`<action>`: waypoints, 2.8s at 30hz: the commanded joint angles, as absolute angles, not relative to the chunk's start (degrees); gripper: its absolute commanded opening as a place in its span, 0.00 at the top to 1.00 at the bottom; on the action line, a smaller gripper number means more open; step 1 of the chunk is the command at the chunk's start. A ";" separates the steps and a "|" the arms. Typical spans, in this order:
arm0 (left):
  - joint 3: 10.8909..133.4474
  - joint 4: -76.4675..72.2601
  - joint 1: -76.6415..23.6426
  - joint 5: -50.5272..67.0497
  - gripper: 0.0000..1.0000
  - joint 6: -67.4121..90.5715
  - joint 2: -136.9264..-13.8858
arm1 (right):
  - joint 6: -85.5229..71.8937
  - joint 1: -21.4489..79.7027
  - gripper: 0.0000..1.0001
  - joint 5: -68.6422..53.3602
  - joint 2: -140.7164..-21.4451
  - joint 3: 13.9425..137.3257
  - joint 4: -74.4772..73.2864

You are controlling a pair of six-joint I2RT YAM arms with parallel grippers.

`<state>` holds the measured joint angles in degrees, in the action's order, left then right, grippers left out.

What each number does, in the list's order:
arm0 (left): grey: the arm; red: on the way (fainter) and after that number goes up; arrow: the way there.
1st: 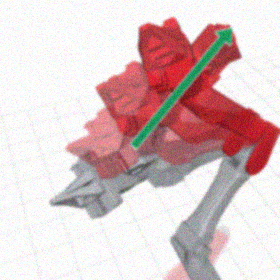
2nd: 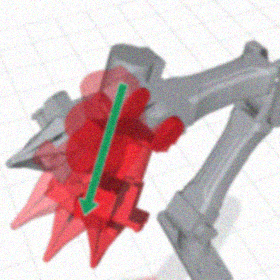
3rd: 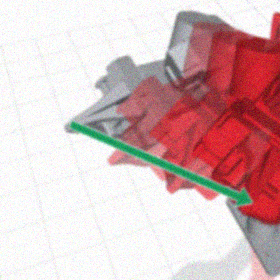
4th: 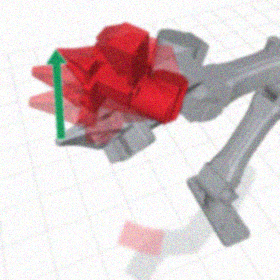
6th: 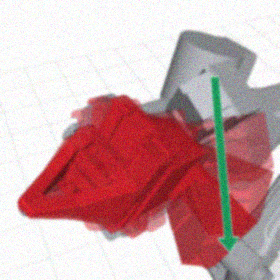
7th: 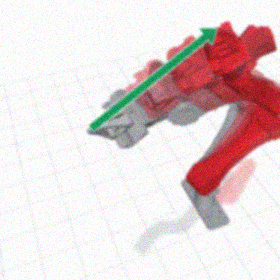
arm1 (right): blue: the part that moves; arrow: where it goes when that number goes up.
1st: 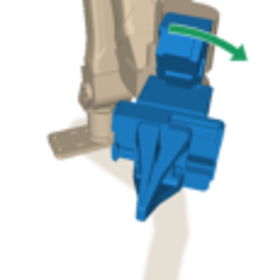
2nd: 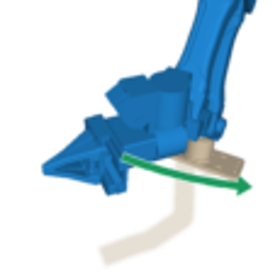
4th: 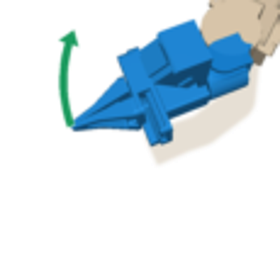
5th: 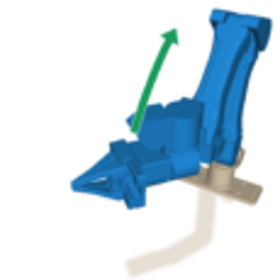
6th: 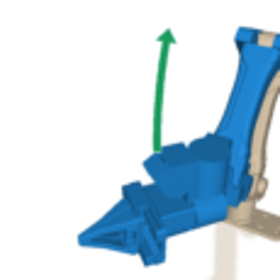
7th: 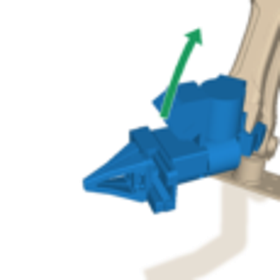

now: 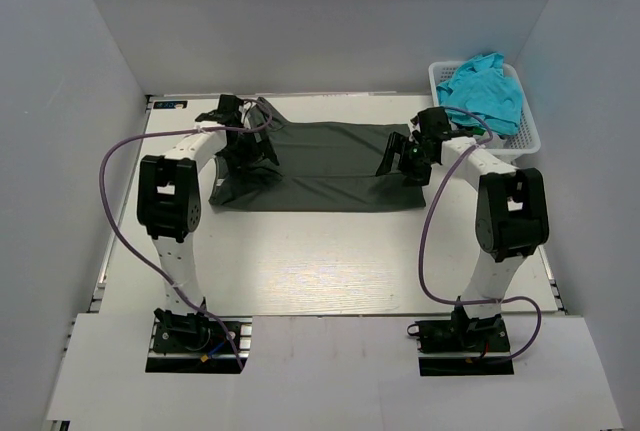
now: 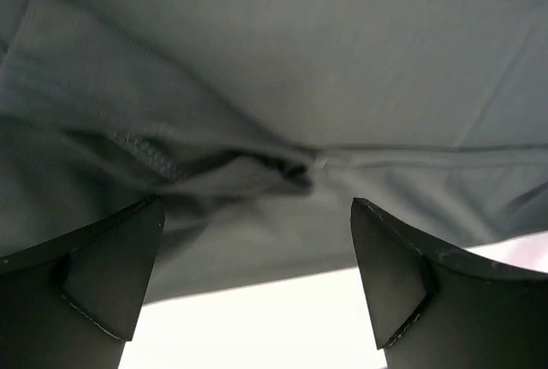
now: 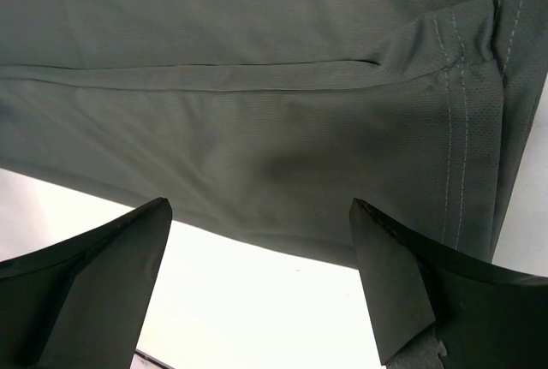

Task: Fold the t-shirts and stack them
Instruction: Fold the flattened tshirt in 1/3 of the way

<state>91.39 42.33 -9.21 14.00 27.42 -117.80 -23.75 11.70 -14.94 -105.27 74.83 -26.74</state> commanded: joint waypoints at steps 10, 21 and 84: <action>99.13 31.84 -9.67 11.07 0.00 30.23 -123.49 | -21.97 11.16 0.10 -13.01 -107.14 78.05 -27.68; 115.48 30.50 -9.67 12.04 0.00 25.31 -130.51 | -22.06 11.08 0.10 -13.18 -108.10 78.22 -27.86; 75.21 47.90 -2.29 1.58 0.00 36.30 -89.71 | -22.84 13.71 0.10 -7.75 -90.94 71.79 -35.14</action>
<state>69.04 51.55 -2.90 2.22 38.61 -83.33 -22.22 14.22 -11.68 -86.78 65.19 -32.91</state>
